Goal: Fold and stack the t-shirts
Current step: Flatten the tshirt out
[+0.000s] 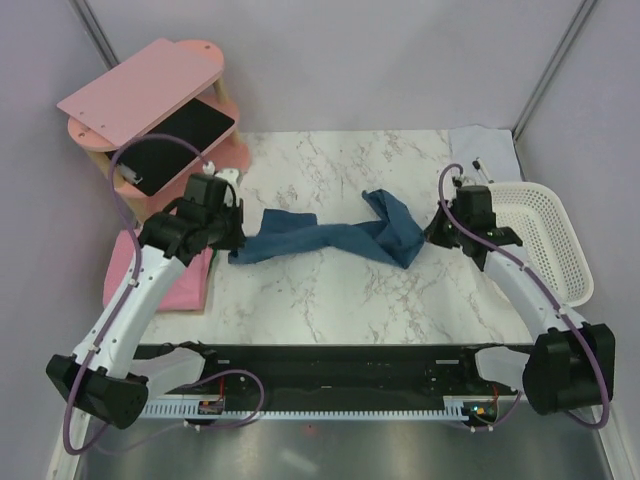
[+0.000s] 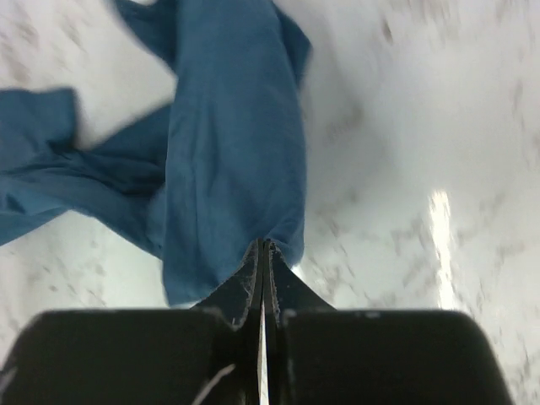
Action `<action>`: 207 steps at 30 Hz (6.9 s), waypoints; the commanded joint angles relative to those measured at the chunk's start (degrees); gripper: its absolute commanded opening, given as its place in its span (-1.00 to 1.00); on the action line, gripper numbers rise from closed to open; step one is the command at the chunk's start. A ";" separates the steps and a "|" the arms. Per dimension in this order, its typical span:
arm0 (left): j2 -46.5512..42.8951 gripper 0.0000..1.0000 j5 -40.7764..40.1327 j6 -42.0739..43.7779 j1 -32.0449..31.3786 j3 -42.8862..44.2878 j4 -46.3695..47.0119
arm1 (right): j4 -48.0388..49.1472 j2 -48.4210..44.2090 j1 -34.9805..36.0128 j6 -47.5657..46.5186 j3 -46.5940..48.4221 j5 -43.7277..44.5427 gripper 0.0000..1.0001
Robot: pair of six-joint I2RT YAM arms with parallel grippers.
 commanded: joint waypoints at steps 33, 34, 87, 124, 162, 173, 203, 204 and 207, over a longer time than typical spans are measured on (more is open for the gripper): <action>11.55 0.96 3.29 -5.30 -0.39 -7.67 4.77 | 3.78 26.25 17.24 -6.20 12.33 12.85 0.86; 13.24 0.96 3.29 -5.12 -0.39 -5.75 5.99 | 4.13 27.85 17.33 -6.20 13.74 13.02 0.85; 31.12 -0.96 4.69 -2.91 -2.66 20.34 2.14 | 5.28 27.52 -1.48 -0.32 14.37 18.92 -1.00; 22.39 0.96 7.14 -9.69 2.85 -6.87 21.19 | 4.57 26.73 -3.06 -2.51 14.10 13.82 0.93; 29.08 -0.96 14.72 -7.31 8.75 3.76 23.23 | 7.74 17.85 -4.82 4.87 5.76 -8.06 0.94; 31.10 -0.96 16.65 -7.22 8.67 3.42 24.02 | 7.56 15.39 -4.12 6.63 2.85 -11.23 0.87; 28.81 -0.96 17.97 -5.38 10.25 1.75 23.14 | 2.55 38.23 0.54 -4.00 21.57 21.29 0.67; 28.73 -0.96 17.97 -5.29 10.42 1.75 23.05 | 2.47 39.02 0.63 -4.18 22.62 21.29 0.65; 28.46 -0.96 18.14 -5.03 10.86 1.66 22.79 | 2.64 41.40 0.54 -4.44 23.76 18.92 0.39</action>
